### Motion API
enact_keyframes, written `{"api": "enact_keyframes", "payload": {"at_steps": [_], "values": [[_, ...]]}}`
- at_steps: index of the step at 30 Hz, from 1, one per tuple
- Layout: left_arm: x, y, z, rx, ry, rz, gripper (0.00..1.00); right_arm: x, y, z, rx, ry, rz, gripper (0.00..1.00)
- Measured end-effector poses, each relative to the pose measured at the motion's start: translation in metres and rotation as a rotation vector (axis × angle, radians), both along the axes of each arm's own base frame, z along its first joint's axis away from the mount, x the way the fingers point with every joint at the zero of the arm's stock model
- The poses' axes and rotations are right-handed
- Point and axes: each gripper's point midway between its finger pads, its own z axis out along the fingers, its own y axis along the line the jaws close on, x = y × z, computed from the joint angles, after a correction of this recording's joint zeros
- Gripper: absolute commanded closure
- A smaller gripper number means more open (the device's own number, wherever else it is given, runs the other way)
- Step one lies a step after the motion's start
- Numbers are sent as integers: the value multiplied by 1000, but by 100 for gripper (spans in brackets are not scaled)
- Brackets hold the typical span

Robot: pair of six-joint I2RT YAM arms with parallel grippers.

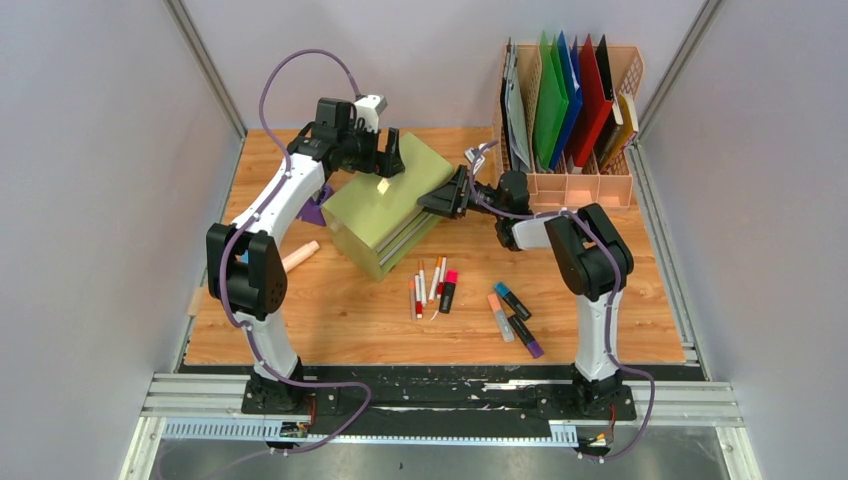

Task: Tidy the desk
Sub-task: Open the drawer in the storage box.

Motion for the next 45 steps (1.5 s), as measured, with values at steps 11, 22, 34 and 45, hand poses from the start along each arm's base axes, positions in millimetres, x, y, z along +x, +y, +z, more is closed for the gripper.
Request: {"api": "enact_keyframes", "payload": {"at_steps": [11,22,34,45], "values": [[0,0,0,-1,3,2,0,7,6,-2,57,100,21,20],[-1,1,-1,-3,9,5,0,6,5,0,108,199,38,29],[-6,3,-5,-14,52,39,0,-4,2,1,151,283,70,33],[-7,10,-5,-3,35,101,0,-7,1,2,165,297,93,34]]}}
